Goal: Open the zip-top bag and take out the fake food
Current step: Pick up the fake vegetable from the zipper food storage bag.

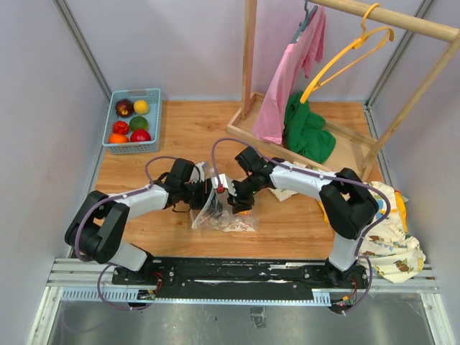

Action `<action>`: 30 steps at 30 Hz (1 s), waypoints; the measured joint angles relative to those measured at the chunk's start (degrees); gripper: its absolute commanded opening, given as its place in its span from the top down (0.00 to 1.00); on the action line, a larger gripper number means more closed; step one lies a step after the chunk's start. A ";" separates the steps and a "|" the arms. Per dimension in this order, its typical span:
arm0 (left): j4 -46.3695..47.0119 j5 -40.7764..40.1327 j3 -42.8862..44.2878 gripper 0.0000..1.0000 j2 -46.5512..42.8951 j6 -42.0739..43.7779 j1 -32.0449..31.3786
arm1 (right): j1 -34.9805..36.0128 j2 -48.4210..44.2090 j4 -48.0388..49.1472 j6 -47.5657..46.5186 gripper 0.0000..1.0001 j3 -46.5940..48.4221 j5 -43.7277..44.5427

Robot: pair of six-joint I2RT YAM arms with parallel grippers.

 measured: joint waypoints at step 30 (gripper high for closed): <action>-8.66 0.09 3.52 0.86 -14.86 -3.06 25.79 | -8.41 -7.96 -7.74 -8.92 0.49 -0.52 -10.27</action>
